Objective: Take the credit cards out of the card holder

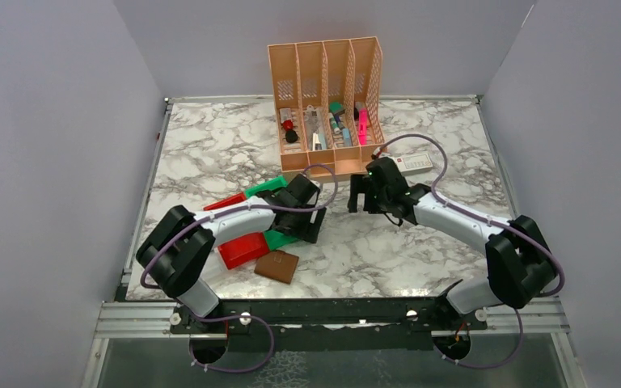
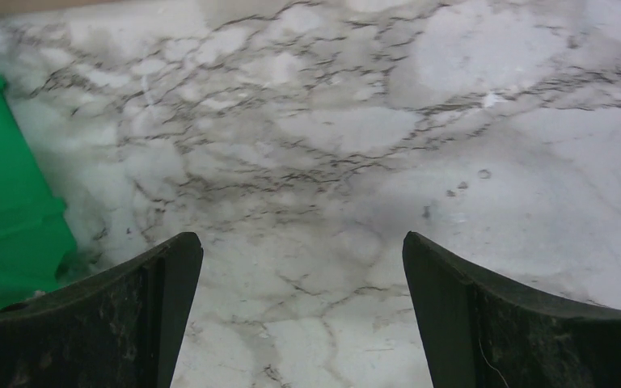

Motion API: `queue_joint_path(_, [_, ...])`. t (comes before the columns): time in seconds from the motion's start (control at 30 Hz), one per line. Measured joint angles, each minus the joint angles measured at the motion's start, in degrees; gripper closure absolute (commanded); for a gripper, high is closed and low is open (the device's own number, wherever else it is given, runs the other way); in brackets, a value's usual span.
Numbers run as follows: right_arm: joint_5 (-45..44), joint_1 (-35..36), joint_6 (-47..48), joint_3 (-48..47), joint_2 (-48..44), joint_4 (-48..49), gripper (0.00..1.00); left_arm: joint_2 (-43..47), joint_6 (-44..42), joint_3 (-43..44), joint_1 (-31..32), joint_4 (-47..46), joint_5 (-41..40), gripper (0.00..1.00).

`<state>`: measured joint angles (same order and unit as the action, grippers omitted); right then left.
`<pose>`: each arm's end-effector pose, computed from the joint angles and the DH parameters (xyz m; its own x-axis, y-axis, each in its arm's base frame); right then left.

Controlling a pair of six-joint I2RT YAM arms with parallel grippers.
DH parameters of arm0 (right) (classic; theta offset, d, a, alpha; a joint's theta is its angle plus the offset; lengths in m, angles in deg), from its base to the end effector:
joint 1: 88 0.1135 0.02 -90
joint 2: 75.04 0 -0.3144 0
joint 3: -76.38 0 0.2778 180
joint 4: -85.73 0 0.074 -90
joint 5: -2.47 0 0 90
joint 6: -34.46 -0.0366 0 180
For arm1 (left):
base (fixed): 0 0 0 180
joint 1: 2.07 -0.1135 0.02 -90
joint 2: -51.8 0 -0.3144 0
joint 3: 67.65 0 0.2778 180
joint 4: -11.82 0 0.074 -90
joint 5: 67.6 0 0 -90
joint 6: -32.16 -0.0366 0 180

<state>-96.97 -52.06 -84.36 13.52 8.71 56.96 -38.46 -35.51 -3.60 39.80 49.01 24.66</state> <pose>0.2598 0.1810 0.2431 -0.7783 0.0231 -0.6274 -0.1345 0.9700 0.2025 0.2375 -0.2148 0.2063 -0.8743 0.2738 -0.4008 0.3761 0.9041 -0.2027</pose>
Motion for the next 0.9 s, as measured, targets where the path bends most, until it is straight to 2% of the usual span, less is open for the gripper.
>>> queue_joint_path(0.3, [1.2, -13.9, -2.6, 5.0, -5.7, 0.3, 0.01, -8.2, -0.4, 8.9, 10.5, -1.0, 0.8, 0.22])
queue_joint_path(0.53, [7.5, -18.9, -1.4, 6.0, -6.6, 0.8, 0.01, -16.4, -2.9, 19.2, 15.2, -2.4, 1.3, 0.19])
queue_joint_path(0.67, [13.3, -19.3, 0.1, 6.6, -6.8, 1.8, 0.00, -15.7, -3.8, 20.4, 15.4, -2.6, 0.2, 0.11])
queue_joint_path(0.77, [20.0, -19.3, 1.7, 6.9, -6.8, 3.7, 0.01, -13.2, -4.2, 20.3, 15.4, -1.6, -3.5, 0.02])
queue_joint_path(0.9, [29.7, -19.3, 2.9, 7.6, -6.7, 7.4, 0.04, -5.7, -4.3, 19.2, 15.1, -0.5, -9.8, 0.01])
